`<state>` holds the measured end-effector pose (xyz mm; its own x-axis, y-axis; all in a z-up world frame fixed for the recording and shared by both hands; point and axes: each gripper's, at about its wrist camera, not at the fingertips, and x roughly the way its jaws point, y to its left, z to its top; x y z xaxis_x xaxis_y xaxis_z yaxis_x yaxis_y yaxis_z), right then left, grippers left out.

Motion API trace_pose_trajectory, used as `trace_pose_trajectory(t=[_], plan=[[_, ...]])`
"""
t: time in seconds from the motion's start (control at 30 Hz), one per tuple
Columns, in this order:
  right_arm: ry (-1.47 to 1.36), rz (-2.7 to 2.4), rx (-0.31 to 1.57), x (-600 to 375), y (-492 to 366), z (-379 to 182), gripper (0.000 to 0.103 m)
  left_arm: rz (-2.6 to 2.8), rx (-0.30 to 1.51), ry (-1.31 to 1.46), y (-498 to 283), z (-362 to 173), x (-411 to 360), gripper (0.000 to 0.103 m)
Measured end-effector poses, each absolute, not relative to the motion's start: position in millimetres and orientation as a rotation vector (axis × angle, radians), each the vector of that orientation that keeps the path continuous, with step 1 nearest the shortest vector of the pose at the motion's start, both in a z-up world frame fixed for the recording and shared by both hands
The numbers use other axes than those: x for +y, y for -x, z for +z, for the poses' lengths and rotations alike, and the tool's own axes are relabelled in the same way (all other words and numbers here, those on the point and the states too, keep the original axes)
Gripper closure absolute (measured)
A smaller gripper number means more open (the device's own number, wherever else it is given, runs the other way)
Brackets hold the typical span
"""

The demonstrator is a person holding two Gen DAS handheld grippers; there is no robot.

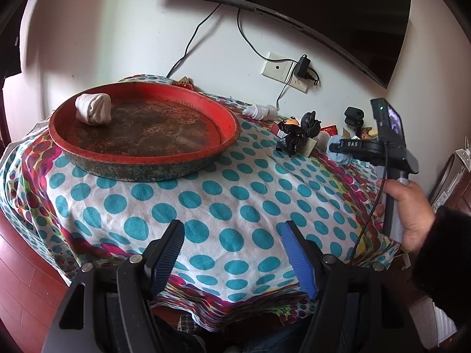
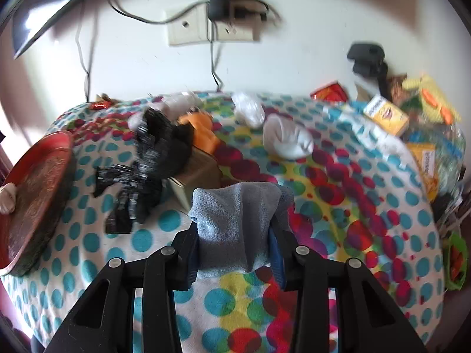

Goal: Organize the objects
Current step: 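Carry the blue-grey cloth into the red tray and release it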

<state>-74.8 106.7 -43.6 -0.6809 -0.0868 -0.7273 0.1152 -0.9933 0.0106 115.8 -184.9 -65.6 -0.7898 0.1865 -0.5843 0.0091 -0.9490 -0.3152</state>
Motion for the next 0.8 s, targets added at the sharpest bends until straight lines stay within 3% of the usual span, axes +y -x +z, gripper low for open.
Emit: trace_pose_trajectory(t=[0.3,0.8], plan=[[-1.083,-2.683,-0.079,82.0,55.0,9.8,0.066,2.907,-0.455,0.997,-117.2,-64.1,-190.1,0.033],[-0.916,-2.511,-0.01,-12.7,21.9,65.3,0.066,2.997,-0.463,0.978,-121.2,-55.8,-206.4,0.033]])
